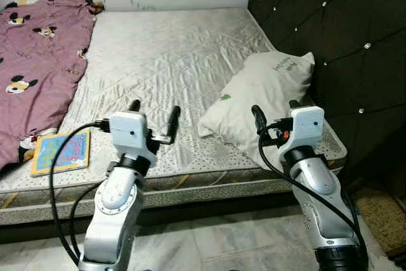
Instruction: Clean up the room
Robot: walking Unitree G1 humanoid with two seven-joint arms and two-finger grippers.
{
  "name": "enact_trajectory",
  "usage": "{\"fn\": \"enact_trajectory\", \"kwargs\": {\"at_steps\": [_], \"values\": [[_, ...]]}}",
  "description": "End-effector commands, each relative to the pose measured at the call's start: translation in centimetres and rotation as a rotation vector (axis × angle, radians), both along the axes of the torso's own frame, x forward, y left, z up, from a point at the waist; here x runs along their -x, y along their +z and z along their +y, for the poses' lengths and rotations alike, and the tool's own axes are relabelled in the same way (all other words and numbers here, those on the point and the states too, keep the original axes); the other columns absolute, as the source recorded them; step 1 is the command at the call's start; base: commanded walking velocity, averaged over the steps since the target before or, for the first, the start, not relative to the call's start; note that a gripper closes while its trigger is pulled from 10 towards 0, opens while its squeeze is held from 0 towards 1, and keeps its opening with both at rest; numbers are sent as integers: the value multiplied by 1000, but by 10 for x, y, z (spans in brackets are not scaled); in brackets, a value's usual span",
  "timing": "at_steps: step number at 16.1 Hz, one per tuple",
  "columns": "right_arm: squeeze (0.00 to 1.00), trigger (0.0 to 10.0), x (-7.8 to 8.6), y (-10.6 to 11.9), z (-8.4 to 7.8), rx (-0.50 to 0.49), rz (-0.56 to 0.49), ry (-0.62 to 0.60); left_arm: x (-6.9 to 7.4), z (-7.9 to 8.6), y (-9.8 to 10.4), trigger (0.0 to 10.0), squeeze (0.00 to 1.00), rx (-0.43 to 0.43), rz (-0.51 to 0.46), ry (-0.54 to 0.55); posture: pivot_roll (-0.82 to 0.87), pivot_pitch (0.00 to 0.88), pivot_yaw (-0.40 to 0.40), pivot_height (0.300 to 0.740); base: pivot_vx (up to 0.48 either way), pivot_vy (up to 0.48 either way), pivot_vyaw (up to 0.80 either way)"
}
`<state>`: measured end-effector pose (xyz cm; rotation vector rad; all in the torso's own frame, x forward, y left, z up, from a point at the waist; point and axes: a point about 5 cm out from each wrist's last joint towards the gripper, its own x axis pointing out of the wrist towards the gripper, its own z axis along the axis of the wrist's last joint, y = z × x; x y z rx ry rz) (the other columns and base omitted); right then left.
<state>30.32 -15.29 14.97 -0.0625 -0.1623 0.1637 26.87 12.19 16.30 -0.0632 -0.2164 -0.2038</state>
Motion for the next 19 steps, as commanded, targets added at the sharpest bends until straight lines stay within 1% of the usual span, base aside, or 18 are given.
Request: {"fn": "enact_trajectory", "kwargs": {"at_steps": [1,4,5,7,8,9,10,11,12,13,15,16,17,19], "values": [[0,10000,-3,0,-2,-1,5,-8,-3,-2,1,10000,0,-4,-5,0,-110,63,-28,740,0,0,-800],[0,10000,-8,6,-5,16,-23,-13,-9,0,4,10000,0,-9,-21,20,-110,49,-36,740,0,0,-719],[0,10000,-11,8,-3,23,-32,-5,-11,2,6,10000,0,-13,-34,32,-108,46,-38,740,0,0,0],[0,10000,-15,11,7,25,-44,18,-15,7,11,10000,0,-20,-51,51,-90,37,-40,740,0,0,0],[0,10000,-15,11,17,59,-61,50,-16,8,14,10000,0,-25,-67,64,-78,34,-37,740,0,0,0],[0,10000,-14,10,24,81,-72,73,-16,9,16,10000,0,-29,-77,74,-67,29,-40,740,0,0,800],[0,10000,-14,7,33,62,-71,92,-17,11,16,10000,0,-29,-81,89,-55,25,-43,740,0,0,800],[0,10000,-15,6,35,51,-67,99,-17,11,16,10000,0,-30,-82,92,-55,25,-43,740,0,0,800],[0,10000,-16,5,43,40,-65,123,-15,12,16,10000,0,-38,-86,98,-31,19,-50,740,0,0,800],[0,10000,-16,4,46,37,-66,134,-12,15,14,10000,0,-39,-77,115,-22,13,-46,740,0,0,744],[0,10000,-17,0,45,23,-59,121,-7,17,5,10000,0,-20,-50,118,-24,2,-36,740,0,0,0],[0,10000,-15,-2,43,16,-57,104,-4,15,4,10000,0,-21,-50,110,-27,5,-31,740,0,0,0],[0,10000,-14,-4,42,15,-54,94,-5,13,5,10000,0,-10,-47,93,-33,14,-29,740,0,0,0],[0,10000,-8,-8,39,22,-47,90,-2,9,6,10000,0,-1,-45,66,-44,41,-33,740,249,0,0]]}}
